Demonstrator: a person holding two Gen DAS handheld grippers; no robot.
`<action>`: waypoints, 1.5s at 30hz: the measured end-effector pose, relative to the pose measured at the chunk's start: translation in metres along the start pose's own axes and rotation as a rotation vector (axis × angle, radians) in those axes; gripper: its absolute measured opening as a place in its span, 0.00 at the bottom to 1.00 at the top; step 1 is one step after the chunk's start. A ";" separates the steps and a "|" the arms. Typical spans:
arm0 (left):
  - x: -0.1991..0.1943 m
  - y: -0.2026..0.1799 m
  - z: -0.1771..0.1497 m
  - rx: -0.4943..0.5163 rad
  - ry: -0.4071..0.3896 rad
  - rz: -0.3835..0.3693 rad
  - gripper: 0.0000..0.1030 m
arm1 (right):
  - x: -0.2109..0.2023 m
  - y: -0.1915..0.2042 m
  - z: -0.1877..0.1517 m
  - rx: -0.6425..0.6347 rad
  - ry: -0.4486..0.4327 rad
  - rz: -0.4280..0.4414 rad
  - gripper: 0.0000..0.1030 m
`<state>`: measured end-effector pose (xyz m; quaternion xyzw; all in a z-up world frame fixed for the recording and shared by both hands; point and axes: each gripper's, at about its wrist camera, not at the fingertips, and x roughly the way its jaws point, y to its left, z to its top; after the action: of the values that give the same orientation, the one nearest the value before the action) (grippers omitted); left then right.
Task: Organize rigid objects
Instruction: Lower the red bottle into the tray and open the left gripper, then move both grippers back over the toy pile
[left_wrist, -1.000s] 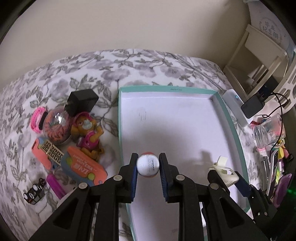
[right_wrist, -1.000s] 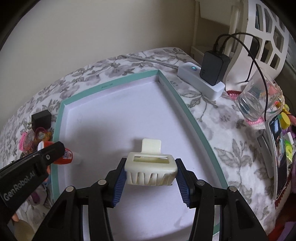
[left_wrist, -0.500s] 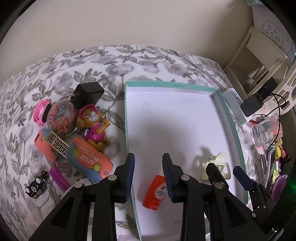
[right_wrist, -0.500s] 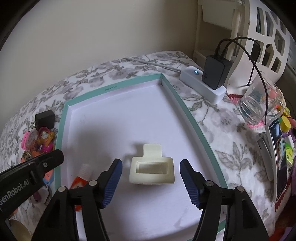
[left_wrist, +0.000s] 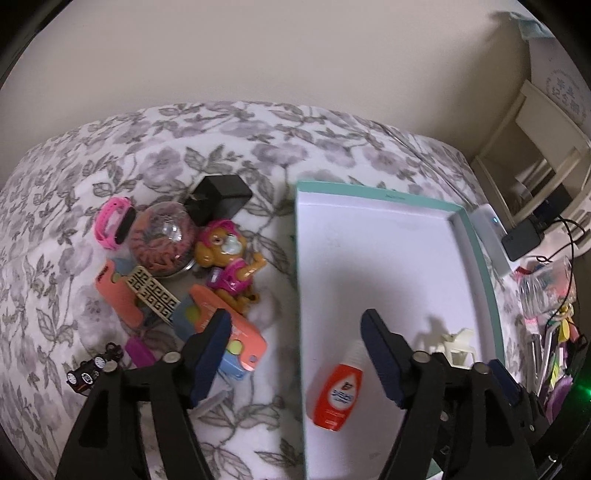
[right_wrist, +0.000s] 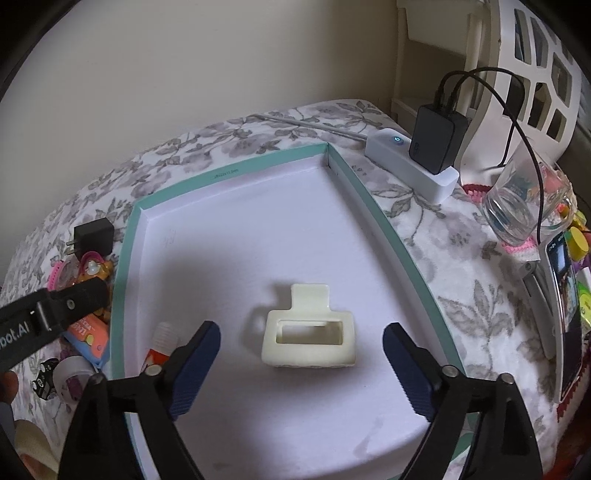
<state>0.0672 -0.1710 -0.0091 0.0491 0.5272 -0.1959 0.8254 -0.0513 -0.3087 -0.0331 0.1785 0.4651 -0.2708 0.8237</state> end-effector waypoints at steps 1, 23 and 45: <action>0.000 0.002 0.000 -0.005 -0.004 0.009 0.82 | 0.000 0.000 0.000 0.000 0.000 0.002 0.95; -0.048 0.084 0.016 -0.282 -0.102 0.129 0.82 | -0.017 0.020 0.005 -0.005 -0.022 0.176 1.00; -0.095 0.181 -0.015 -0.432 -0.043 0.304 0.82 | -0.060 0.113 0.009 -0.145 -0.009 0.342 1.00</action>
<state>0.0870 0.0258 0.0462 -0.0537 0.5259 0.0464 0.8476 -0.0014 -0.2078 0.0285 0.1942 0.4426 -0.0933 0.8704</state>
